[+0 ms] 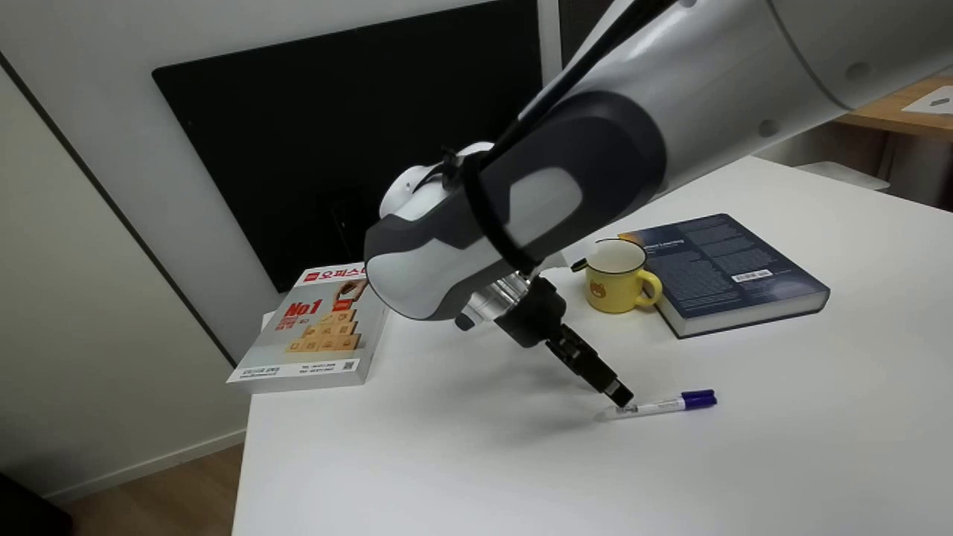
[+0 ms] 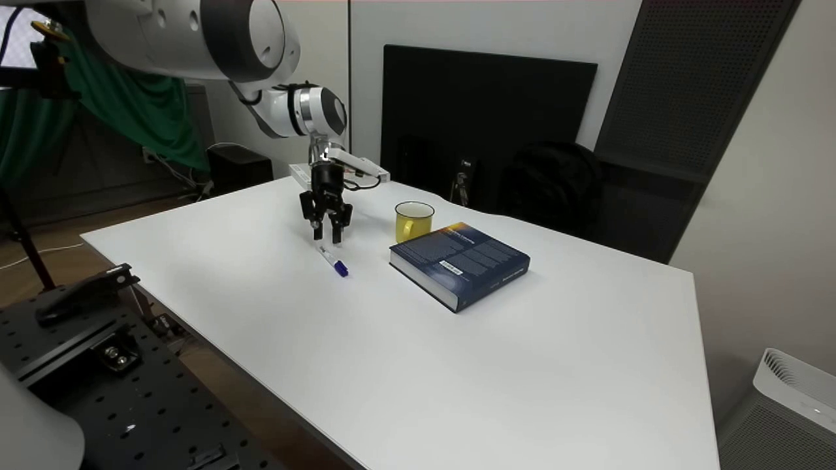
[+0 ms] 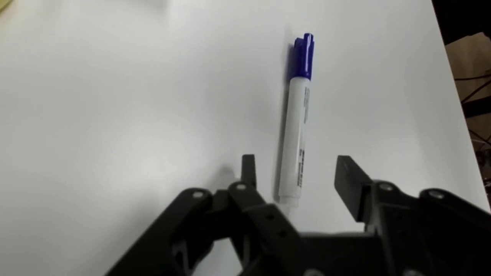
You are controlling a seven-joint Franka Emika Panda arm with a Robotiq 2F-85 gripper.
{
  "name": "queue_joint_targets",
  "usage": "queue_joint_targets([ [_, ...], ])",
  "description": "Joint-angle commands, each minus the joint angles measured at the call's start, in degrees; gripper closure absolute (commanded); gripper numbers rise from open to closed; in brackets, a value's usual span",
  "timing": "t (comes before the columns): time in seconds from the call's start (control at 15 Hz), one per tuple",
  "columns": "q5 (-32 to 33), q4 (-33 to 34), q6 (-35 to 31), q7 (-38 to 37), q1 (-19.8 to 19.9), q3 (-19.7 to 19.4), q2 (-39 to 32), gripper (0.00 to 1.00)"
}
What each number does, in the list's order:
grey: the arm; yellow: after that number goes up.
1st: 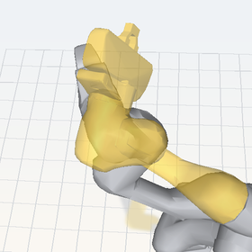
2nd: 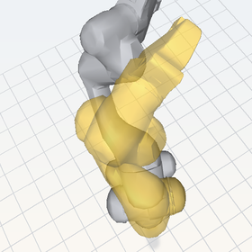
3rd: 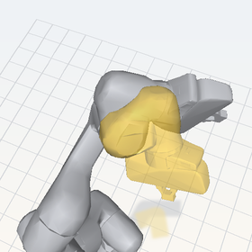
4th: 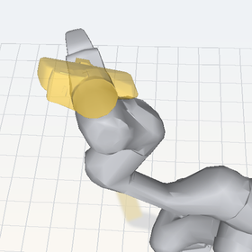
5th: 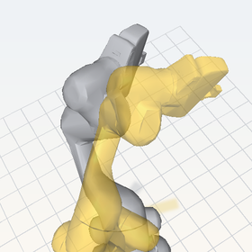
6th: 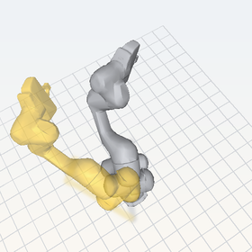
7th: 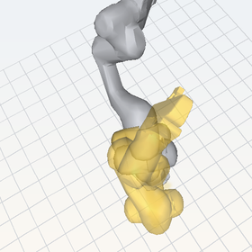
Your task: Place the marker on the table
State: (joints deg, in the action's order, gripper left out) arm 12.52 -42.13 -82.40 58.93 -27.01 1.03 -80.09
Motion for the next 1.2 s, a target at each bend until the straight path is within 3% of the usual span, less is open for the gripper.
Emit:
queue_joint_targets([
  [0.0,-1.2,2.2,-2.9,-1.7,1.4,0.2,1.9,0.12],
  [0.2,-3.7,3.6,-6.8,-4.9,2.8,0.7,4.0,0.0],
  [0.67,-12.1,7.7,-8.2,-18.1,4.8,0.5,5.9,0.0],
  [1.13,-16.9,9.1,-16.7,-30.0,7.3,0.1,5.5,0.0],
])
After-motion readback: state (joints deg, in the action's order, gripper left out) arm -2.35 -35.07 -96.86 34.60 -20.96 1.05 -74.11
